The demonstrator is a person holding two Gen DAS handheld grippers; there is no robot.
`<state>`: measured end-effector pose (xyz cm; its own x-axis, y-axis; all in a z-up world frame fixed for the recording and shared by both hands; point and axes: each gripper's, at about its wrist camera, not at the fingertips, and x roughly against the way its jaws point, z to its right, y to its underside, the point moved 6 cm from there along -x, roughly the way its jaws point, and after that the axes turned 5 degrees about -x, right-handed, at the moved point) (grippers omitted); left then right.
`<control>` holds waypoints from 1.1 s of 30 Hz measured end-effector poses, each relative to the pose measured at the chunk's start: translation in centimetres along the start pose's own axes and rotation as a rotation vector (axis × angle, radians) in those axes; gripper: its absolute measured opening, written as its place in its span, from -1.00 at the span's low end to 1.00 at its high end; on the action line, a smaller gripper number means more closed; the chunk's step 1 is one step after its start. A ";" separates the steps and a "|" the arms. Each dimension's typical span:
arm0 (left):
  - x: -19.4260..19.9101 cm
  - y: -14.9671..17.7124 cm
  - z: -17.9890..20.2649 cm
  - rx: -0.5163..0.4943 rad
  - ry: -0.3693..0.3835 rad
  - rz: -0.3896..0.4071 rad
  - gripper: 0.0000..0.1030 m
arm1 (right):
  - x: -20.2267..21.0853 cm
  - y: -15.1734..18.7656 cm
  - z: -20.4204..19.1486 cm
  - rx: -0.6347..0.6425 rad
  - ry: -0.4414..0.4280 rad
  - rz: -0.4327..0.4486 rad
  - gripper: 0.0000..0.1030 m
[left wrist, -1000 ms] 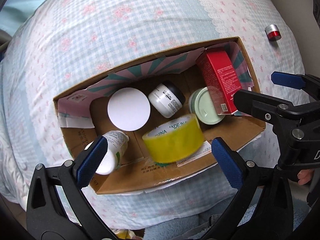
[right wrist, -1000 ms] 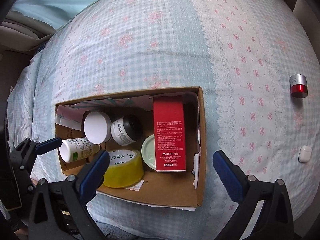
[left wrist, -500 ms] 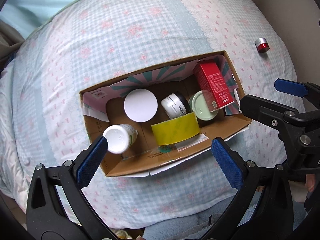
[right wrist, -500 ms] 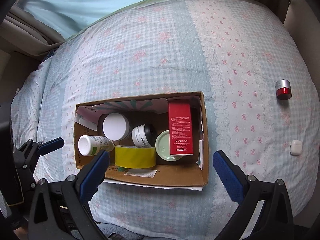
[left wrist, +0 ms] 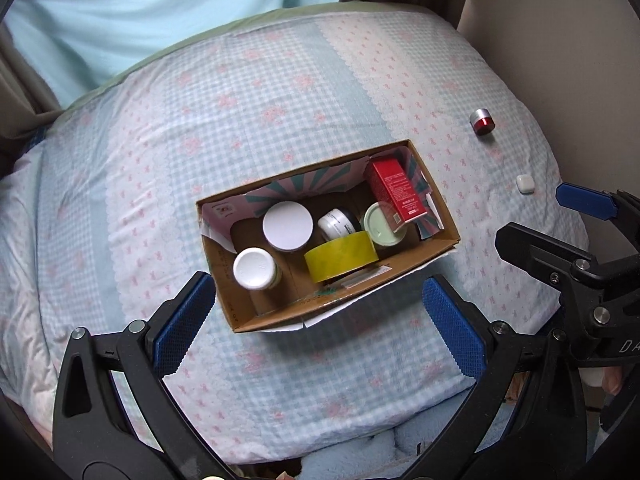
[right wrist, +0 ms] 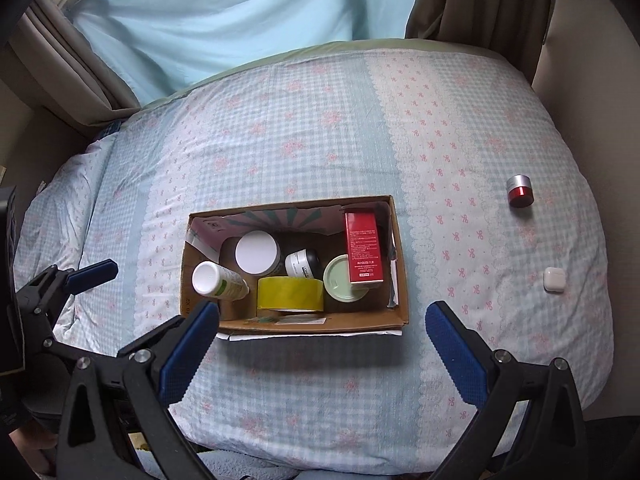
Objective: Organize rigid objects
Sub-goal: 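Move both tools back toward the silver-red jar and white earbud case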
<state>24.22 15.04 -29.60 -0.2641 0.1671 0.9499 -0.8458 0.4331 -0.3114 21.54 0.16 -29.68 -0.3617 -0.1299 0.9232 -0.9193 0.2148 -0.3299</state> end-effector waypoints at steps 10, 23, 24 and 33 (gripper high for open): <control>3.4 -2.2 3.9 -0.097 0.061 0.129 1.00 | 8.0 2.6 4.9 -0.144 0.168 0.161 1.00; 2.8 -9.2 12.3 -0.117 0.058 0.207 1.00 | 11.8 5.6 18.6 -0.312 0.301 0.263 1.00; 2.4 -9.8 13.1 -0.108 0.054 0.202 1.00 | 11.6 5.6 19.6 -0.302 0.303 0.268 1.00; -4.4 -15.9 21.1 -0.037 0.072 0.103 1.00 | 7.6 4.5 29.7 -0.330 0.261 0.242 1.00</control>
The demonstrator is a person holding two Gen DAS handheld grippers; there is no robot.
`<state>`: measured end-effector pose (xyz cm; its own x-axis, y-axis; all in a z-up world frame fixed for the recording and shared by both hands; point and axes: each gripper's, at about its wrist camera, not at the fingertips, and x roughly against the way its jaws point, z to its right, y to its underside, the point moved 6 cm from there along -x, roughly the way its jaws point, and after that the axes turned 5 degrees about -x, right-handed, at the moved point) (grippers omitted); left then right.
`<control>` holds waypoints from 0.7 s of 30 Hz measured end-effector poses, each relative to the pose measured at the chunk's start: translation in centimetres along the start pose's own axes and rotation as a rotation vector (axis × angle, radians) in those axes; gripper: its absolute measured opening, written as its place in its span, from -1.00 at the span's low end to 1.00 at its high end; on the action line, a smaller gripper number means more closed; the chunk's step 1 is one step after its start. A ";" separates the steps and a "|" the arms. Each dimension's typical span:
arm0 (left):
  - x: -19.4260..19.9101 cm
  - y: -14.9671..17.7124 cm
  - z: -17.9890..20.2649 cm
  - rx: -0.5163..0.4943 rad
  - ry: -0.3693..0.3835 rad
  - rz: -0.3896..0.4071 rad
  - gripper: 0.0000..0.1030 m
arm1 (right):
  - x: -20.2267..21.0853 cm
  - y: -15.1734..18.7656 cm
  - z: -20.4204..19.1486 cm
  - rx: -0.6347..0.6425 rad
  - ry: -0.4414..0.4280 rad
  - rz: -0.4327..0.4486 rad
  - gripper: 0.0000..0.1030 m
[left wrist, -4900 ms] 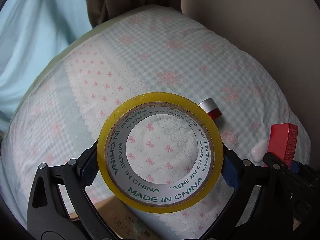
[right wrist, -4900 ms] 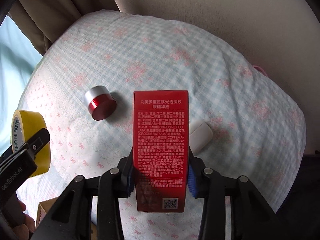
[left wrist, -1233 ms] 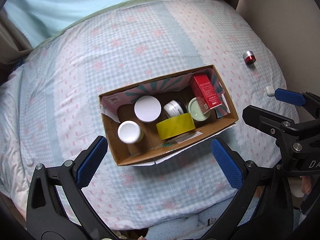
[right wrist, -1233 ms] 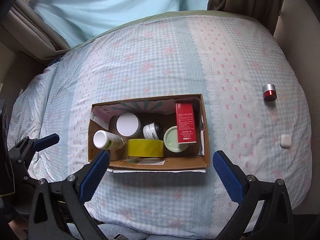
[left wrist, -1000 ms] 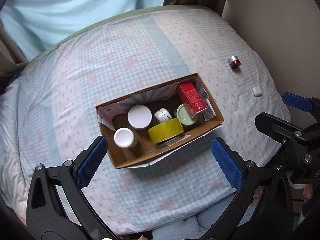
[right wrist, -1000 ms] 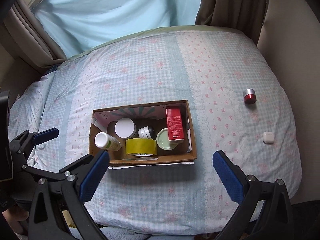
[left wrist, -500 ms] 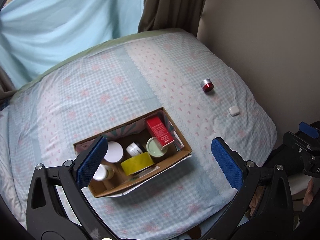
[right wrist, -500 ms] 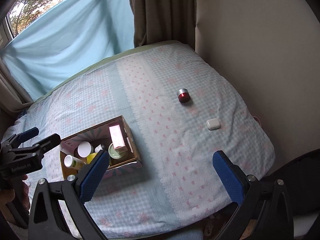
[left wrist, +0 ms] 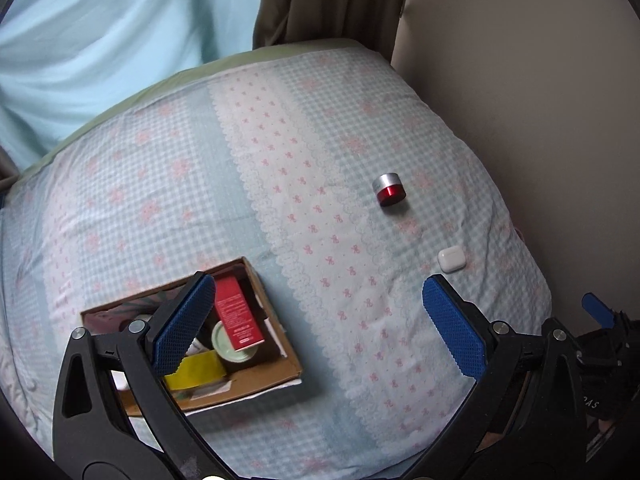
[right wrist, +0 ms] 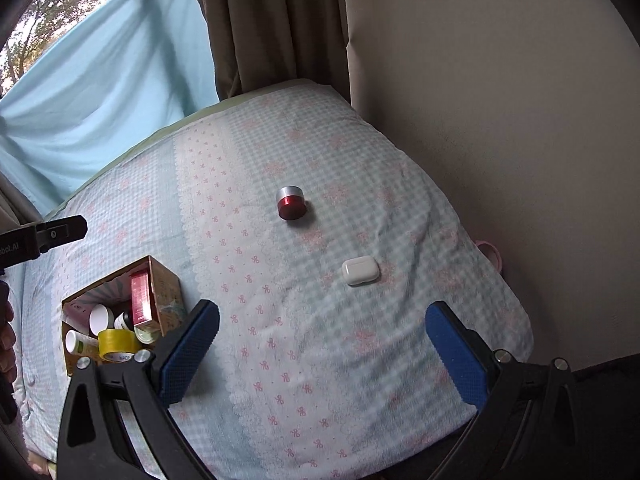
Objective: Organize rigid objects
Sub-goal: 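Move both tools back toward the silver-red jar and white earbud case, then grasp the silver-red jar with the left tool while the right tool grasps the white earbud case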
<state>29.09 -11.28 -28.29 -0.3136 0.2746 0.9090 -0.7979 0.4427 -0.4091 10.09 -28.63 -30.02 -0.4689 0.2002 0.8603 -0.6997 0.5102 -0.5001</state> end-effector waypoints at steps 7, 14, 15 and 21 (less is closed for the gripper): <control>-8.2 -3.8 4.9 0.012 -0.015 -0.047 1.00 | -7.3 -1.6 3.5 0.013 0.010 -0.029 1.00; -17.8 -6.6 8.3 0.009 -0.010 -0.111 1.00 | -14.9 -1.3 4.8 0.056 0.024 -0.042 0.99; -19.2 -7.0 8.7 0.020 -0.003 -0.122 1.00 | -16.0 -1.2 5.0 0.061 0.029 -0.043 0.98; -27.1 -8.6 9.7 0.088 0.029 -0.201 0.99 | -21.8 -0.3 6.1 0.011 0.010 -0.093 0.89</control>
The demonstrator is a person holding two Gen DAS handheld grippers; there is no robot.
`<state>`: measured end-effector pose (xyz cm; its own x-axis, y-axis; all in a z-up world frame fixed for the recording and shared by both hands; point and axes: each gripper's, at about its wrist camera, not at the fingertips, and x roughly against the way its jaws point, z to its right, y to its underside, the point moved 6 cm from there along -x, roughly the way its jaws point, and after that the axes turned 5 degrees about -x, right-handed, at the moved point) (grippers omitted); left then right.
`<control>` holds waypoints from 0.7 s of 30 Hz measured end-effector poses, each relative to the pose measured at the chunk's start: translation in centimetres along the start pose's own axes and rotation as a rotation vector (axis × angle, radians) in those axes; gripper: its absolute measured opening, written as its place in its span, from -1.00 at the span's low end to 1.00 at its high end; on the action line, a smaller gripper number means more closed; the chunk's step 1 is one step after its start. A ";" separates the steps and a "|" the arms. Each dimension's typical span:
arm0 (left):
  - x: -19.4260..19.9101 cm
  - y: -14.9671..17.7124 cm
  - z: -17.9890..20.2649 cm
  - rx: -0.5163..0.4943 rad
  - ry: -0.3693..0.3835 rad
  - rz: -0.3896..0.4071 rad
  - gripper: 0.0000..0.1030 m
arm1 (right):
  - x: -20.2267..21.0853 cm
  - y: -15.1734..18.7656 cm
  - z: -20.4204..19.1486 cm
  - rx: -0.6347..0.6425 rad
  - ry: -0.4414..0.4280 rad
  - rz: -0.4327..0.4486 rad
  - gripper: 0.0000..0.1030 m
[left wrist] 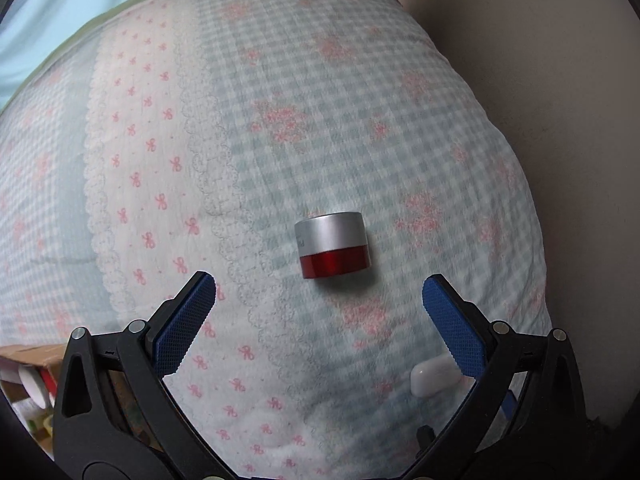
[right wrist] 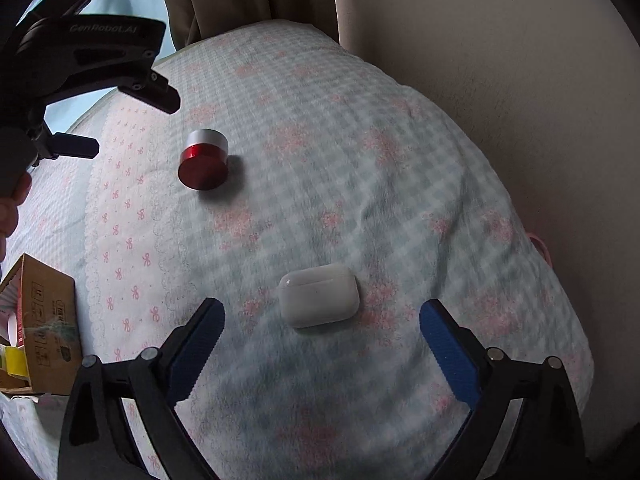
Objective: Organize rigid objects
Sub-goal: 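Grasp the silver-red jar with the left tool while the right tool grasps the white earbud case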
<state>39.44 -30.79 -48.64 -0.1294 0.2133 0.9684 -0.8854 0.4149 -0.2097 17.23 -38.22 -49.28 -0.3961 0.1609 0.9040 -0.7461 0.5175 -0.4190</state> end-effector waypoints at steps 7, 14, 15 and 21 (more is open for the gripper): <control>-5.0 -1.6 0.3 -0.014 -0.030 -0.063 0.89 | -3.6 0.4 -0.7 0.045 0.000 -0.009 0.62; -7.2 -1.8 -0.1 0.014 -0.026 -0.094 0.73 | -5.4 0.6 -1.0 0.101 0.009 -0.029 0.35; -7.5 -1.9 -0.2 0.023 -0.022 -0.097 0.72 | -5.5 0.6 -1.0 0.102 0.009 -0.028 0.33; -9.5 -1.5 0.4 0.025 -0.008 -0.154 0.23 | -5.8 0.5 -1.3 0.133 0.026 -0.031 0.10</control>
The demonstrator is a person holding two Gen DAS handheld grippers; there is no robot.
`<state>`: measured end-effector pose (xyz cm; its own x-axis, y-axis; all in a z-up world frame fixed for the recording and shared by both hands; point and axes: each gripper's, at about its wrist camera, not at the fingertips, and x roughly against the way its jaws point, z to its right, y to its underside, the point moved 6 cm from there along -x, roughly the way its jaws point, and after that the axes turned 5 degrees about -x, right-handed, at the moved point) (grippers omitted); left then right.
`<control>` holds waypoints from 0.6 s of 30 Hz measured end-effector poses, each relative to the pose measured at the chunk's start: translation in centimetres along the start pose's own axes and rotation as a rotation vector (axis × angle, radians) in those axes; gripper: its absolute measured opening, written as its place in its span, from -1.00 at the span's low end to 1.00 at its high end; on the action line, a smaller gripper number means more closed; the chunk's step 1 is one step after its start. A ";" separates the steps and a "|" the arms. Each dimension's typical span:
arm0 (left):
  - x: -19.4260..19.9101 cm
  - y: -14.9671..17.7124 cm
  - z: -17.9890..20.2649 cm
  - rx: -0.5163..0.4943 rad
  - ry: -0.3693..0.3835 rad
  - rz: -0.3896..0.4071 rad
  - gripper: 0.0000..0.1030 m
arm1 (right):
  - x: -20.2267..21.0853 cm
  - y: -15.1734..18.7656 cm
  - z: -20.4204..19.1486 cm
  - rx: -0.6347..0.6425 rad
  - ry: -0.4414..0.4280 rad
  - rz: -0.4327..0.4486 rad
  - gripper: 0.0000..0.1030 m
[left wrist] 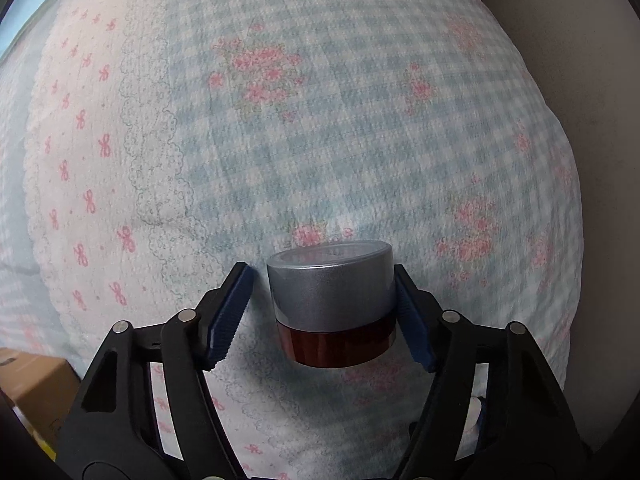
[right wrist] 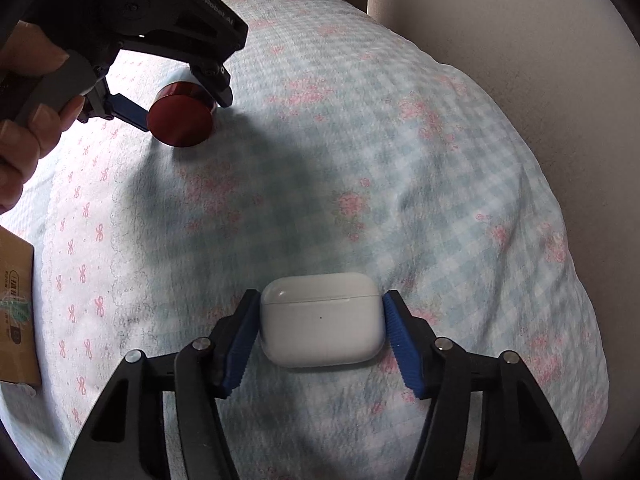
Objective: Organize rigid objects
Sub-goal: 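Grasp the silver-red jar with the left tool while the right tool grasps the white earbud case, then lower the jar and earbud case into the box and open both tools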
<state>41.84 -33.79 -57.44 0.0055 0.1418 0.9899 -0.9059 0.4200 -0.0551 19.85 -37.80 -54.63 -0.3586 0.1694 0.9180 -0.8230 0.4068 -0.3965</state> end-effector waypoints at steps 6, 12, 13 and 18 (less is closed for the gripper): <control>0.0 0.1 0.9 -0.051 -0.001 0.026 0.00 | 0.2 -0.1 0.1 0.000 0.001 -0.004 0.10; 1.7 0.4 1.4 -0.077 -0.010 0.069 -0.01 | 0.9 -0.7 0.6 -0.002 -0.005 0.004 0.09; 2.4 0.6 1.6 -0.083 -0.009 0.081 -0.01 | 1.1 -0.8 0.7 -0.005 -0.006 0.007 0.09; 5.6 2.1 2.0 -0.091 0.011 0.138 -0.01 | 3.0 -1.3 1.1 -0.001 -0.019 0.029 0.09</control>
<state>39.09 -33.87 -51.72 -0.1116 0.2133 0.9706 -0.8562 0.4752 -0.2029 19.39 -38.87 -51.40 -0.3906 0.1636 0.9059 -0.8118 0.4029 -0.4227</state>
